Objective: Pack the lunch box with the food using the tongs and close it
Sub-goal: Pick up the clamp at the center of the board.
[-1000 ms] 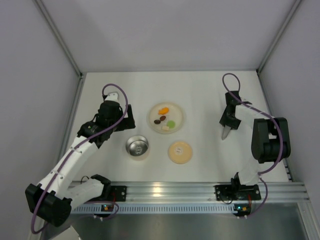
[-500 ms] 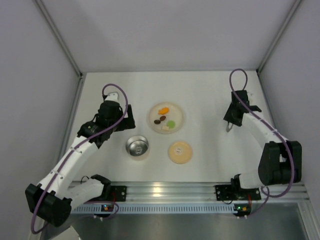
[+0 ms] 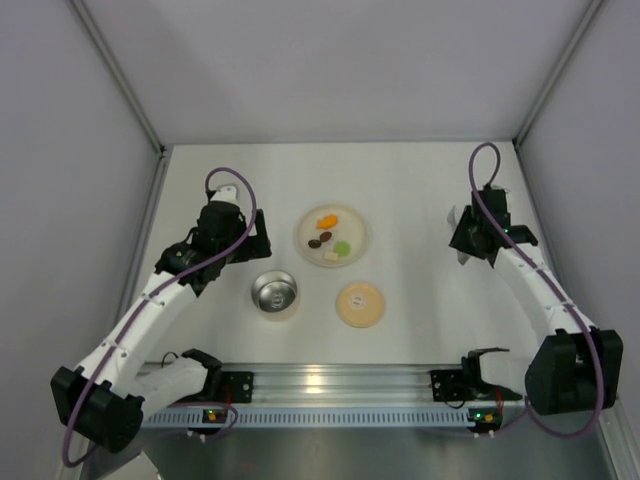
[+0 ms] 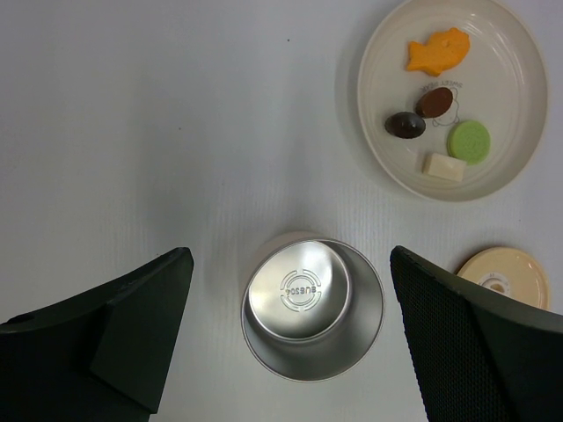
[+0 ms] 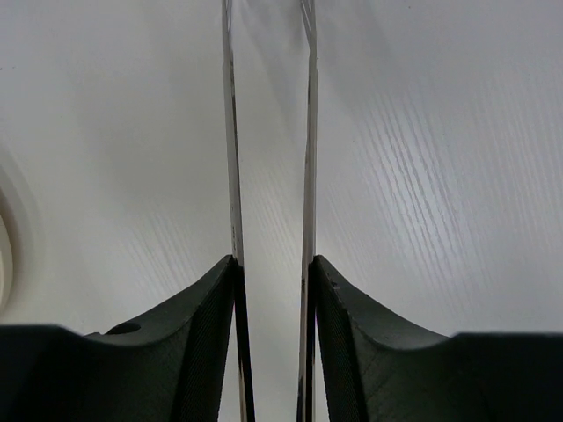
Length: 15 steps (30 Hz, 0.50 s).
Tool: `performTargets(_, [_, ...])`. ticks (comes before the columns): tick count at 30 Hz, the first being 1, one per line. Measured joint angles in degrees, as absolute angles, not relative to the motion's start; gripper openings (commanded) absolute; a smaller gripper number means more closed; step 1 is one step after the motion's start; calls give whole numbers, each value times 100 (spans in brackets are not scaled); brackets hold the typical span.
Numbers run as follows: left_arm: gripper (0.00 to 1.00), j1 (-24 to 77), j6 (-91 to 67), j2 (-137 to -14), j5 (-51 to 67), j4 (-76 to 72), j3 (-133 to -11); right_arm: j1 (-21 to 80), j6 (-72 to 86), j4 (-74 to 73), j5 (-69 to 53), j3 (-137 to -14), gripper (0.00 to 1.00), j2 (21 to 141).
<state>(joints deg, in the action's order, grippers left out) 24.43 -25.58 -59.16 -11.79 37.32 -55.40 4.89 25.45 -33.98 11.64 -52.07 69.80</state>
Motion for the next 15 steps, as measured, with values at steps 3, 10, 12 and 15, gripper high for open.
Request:
performTargets(3, [99, 2443, -2558, -5942, -1168, 3732, -5540, 556, 2510, -3548, 1000, -5203, 36, 6652])
performTargets(10, [99, 2443, -2561, -5964, -1140, 3736, -5540, 1127, 2508, -4001, 847, -5317, 34, 5887])
performTargets(12, [99, 2443, -2561, -5972, -1142, 3739, -5540, 1575, 2541, -4121, 854, -5457, 33, 5739])
performTargets(15, [99, 2443, -2558, -5994, -1142, 3747, -5540, 2117, 2626, -4276, 880, -5610, 33, 5649])
